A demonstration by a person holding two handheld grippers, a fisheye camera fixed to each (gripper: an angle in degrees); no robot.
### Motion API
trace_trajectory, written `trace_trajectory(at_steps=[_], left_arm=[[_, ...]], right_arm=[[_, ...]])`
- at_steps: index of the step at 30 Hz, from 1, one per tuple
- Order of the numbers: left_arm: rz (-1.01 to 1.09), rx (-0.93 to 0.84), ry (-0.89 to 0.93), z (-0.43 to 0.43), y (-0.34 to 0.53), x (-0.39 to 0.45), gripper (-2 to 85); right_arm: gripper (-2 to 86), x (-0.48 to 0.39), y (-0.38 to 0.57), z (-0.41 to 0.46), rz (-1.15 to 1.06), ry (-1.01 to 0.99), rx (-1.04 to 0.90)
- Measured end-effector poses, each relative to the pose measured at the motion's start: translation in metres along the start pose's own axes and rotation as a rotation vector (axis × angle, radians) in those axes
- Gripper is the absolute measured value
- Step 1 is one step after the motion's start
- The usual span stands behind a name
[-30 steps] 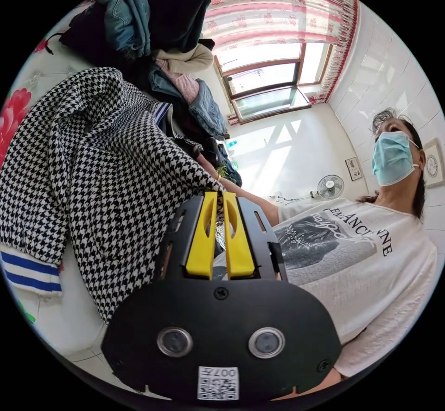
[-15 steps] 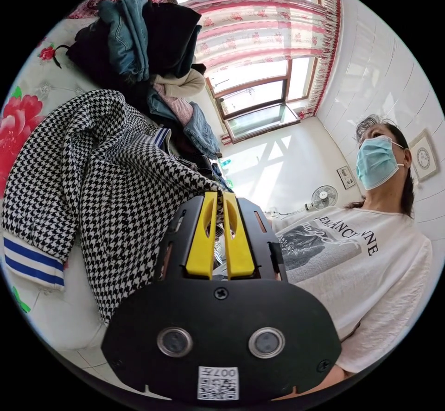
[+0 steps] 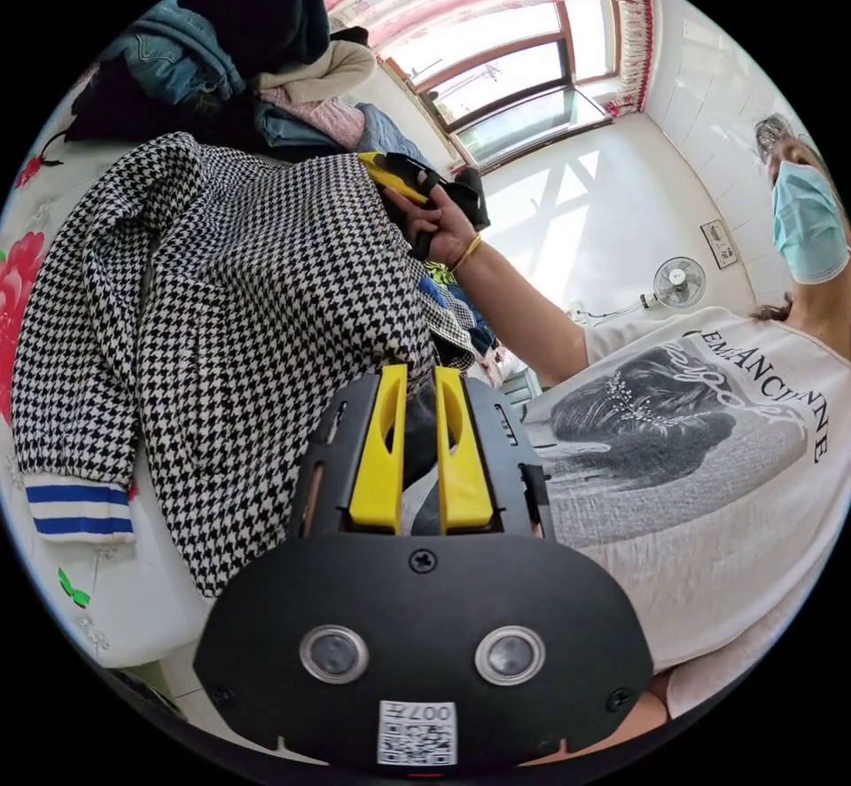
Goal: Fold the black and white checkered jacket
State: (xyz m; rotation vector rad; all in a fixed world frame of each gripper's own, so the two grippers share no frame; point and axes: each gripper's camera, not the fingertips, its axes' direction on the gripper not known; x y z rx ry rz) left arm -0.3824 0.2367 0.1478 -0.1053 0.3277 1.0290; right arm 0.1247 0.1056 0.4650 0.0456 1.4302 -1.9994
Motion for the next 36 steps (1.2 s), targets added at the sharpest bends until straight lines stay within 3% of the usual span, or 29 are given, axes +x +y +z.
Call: trace_trajectory(at_steps=[4, 6, 8, 13, 20, 24, 27, 30, 36], left_arm=[[-0.052, 0.024, 0.027, 0.020, 0.015, -0.004, 8.4], [-0.085, 0.046, -0.030, 0.017, 0.025, -0.007, 8.9], [-0.121, 0.066, -0.137, 0.008, 0.036, -0.008, 9.3], [-0.254, 0.091, -0.392, -0.018, 0.071, -0.019, 10.7], [-0.364, 0.090, -0.446, -0.010, 0.092, -0.041, 12.1], [-0.399, -0.030, -0.483, 0.013, 0.092, -0.066, 14.5], [-0.409, -0.056, -0.465, 0.020, 0.090, -0.077, 15.6], [-0.373, -0.087, -0.437, 0.032, 0.088, -0.080, 16.3], [-0.357, -0.129, -0.493, 0.051, 0.082, -0.084, 5.0]], right_arm=[[2.4, -0.006, 0.010, -0.037, -0.018, 0.322, 0.002], [2.9, 0.008, 0.026, -0.042, 0.029, 0.349, -0.076], [3.4, 0.008, 0.055, -0.052, 0.012, 0.327, -0.076], [5.9, -0.029, 0.169, -0.049, -0.149, 0.044, -0.180], [7.4, -0.080, 0.251, 0.032, -0.395, 0.167, -0.474], [4.7, -0.099, 0.257, 0.064, -0.440, 0.281, -0.606], [3.6, -0.124, 0.267, 0.017, -0.501, 0.066, -0.553], [3.6, -0.119, 0.289, -0.031, -0.447, -0.089, -0.527], [6.7, -0.058, 0.352, -0.052, -0.121, 0.078, -0.520]])
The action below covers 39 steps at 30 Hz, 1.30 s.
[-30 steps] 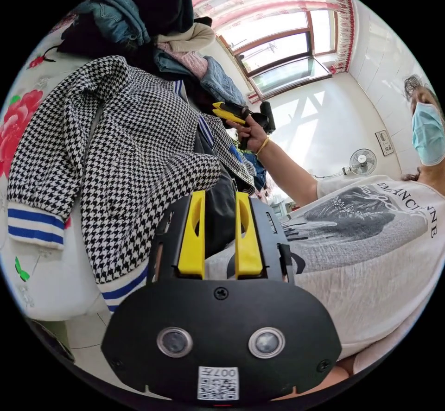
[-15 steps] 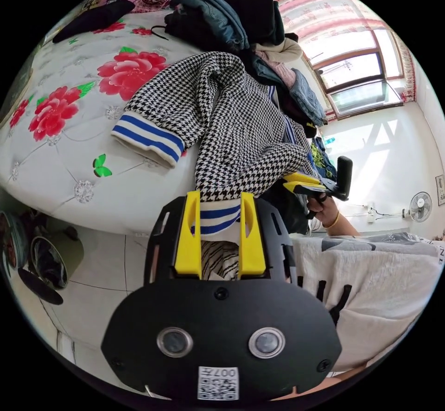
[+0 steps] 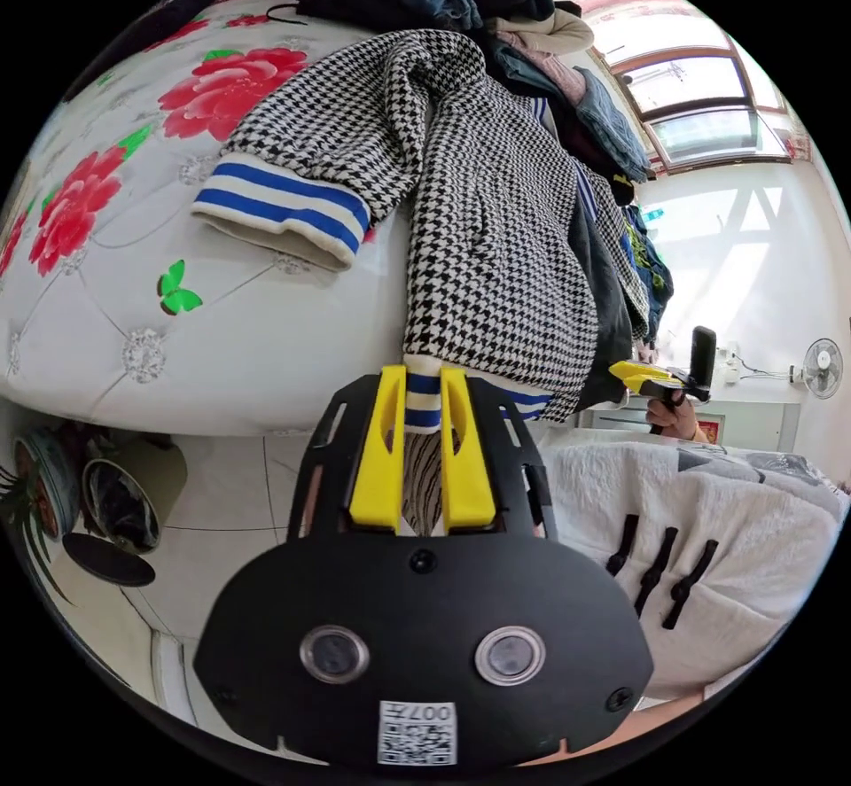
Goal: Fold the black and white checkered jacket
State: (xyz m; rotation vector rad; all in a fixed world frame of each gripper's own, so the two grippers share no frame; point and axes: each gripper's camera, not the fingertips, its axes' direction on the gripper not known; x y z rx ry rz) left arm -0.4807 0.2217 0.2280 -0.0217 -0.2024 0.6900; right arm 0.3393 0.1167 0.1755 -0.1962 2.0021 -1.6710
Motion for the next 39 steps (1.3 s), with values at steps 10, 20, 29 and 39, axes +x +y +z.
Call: trace_trajectory(at_steps=[10, 20, 29, 39], left_arm=[[-0.098, 0.087, -0.008, -0.016, 0.019, 0.003, 1.5], [-0.130, 0.290, -0.007, -0.047, 0.009, 0.019, 5.4], [0.305, 0.095, 0.086, 0.018, -0.128, 0.141, 10.7], [0.592, -0.256, 0.264, 0.202, -0.335, 0.319, 15.4]], right_arm=[[10.5, 0.010, 0.138, -0.111, 0.324, 0.542, 0.419], [11.4, 0.044, 0.156, -0.091, 0.413, 0.609, 0.320], [4.2, 0.011, 0.201, -0.113, 0.403, 0.703, 0.533], [2.7, -0.029, 0.291, -0.156, 0.357, 0.378, 0.882]])
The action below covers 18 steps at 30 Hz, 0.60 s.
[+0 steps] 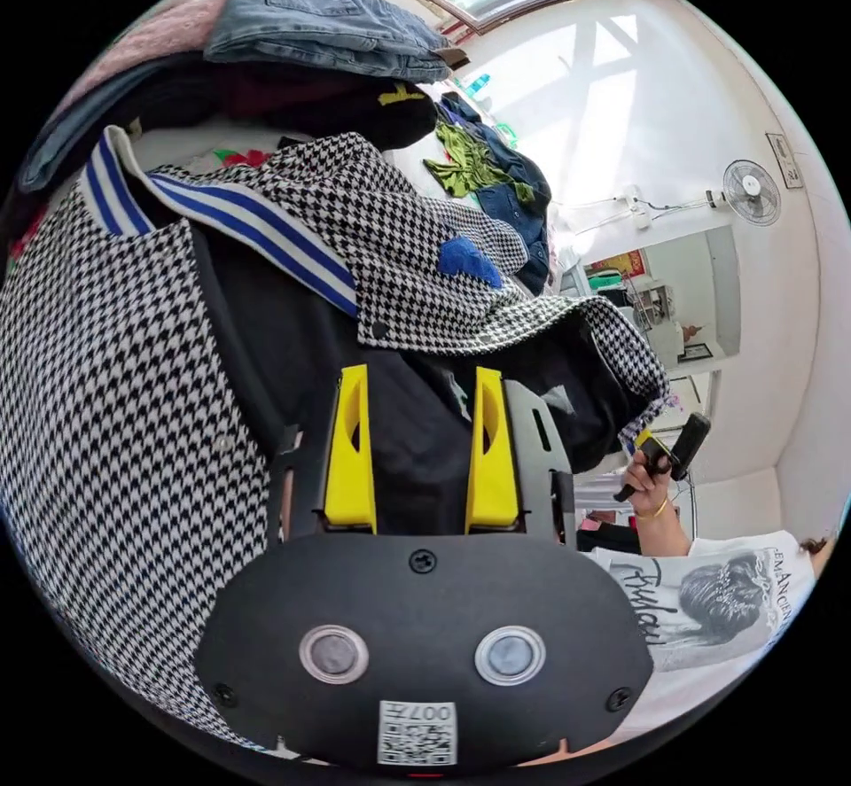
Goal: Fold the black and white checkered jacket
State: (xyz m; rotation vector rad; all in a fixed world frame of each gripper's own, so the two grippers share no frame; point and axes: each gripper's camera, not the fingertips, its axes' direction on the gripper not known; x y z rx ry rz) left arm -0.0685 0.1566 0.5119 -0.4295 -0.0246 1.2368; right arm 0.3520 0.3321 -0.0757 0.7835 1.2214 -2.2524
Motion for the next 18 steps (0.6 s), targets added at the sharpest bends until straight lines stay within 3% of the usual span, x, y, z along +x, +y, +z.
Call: trace_trajectory(at_steps=[4, 6, 7, 8, 12, 15, 18], left_arm=[[-0.082, -0.100, 0.037, 0.054, -0.065, -0.024, 12.9], [-0.105, -0.142, 0.001, 0.067, -0.081, -0.031, 0.5], [-0.115, -0.169, -0.074, 0.069, -0.089, -0.034, -0.1], [-0.112, -0.170, -0.107, 0.067, -0.092, -0.034, -0.4], [-0.008, -0.043, 0.168, 0.022, -0.112, -0.031, -0.5], [0.046, -0.025, 0.082, -0.013, -0.115, -0.025, 0.5], [0.055, -0.055, -0.037, -0.008, -0.103, -0.025, 8.9]], right_arm=[[2.5, -0.016, 0.005, 0.010, -0.049, 0.043, -0.061], [2.6, -0.022, 0.005, 0.016, -0.076, 0.041, -0.097], [2.6, -0.025, 0.004, 0.020, -0.097, 0.042, -0.121], [2.6, -0.027, 0.003, 0.022, -0.108, 0.043, -0.133], [2.7, -0.038, -0.005, 0.033, -0.195, 0.030, -0.217], [2.7, -0.038, -0.013, 0.042, -0.239, 0.014, -0.264], [2.6, -0.030, -0.020, 0.045, -0.232, 0.008, -0.263]])
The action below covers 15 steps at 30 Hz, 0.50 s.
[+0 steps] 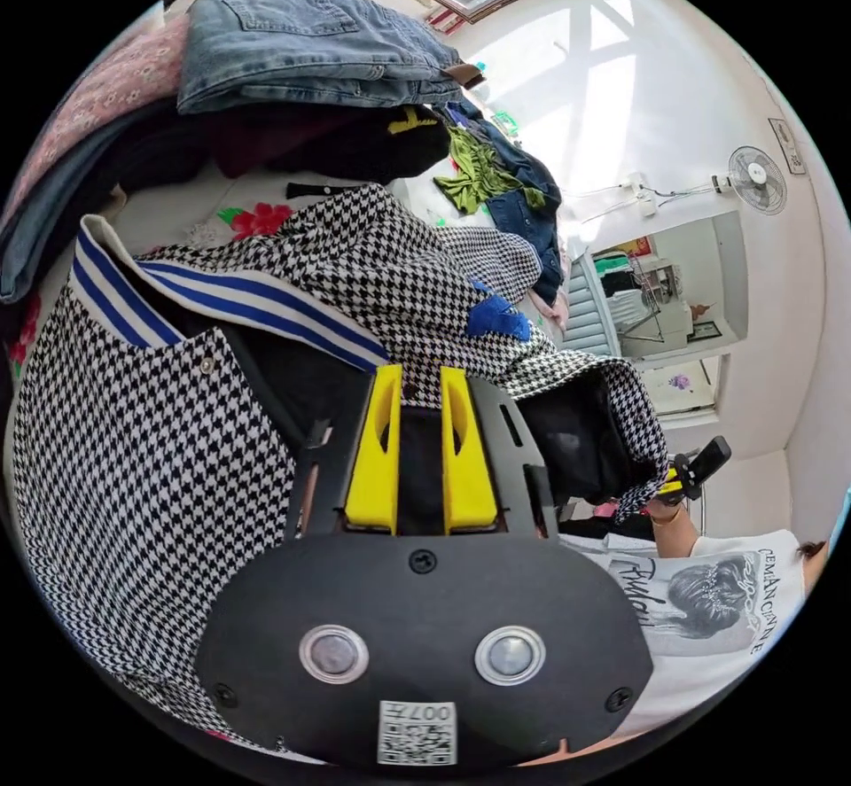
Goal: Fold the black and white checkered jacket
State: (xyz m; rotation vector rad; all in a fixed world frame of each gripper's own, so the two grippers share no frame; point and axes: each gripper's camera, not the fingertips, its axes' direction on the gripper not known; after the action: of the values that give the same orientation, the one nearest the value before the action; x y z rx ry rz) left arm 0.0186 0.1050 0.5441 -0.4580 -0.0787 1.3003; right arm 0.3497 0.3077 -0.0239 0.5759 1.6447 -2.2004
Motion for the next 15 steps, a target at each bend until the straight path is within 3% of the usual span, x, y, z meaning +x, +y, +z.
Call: trace_trajectory(at_steps=[5, 10, 15], left_arm=[[-0.062, -0.069, 0.036, 0.061, -0.003, -0.001, 13.6], [-0.161, -0.121, -0.141, 0.092, -0.029, -0.002, 5.0], [-0.056, -0.181, -0.051, 0.060, -0.046, 0.005, 3.7]], right_arm=[[2.4, 0.013, -0.006, 0.002, 0.030, -0.026, 0.014], [2.5, 0.010, -0.017, 0.012, 0.012, 0.021, -0.020], [2.6, 0.011, -0.028, 0.020, -0.006, 0.033, -0.039]])
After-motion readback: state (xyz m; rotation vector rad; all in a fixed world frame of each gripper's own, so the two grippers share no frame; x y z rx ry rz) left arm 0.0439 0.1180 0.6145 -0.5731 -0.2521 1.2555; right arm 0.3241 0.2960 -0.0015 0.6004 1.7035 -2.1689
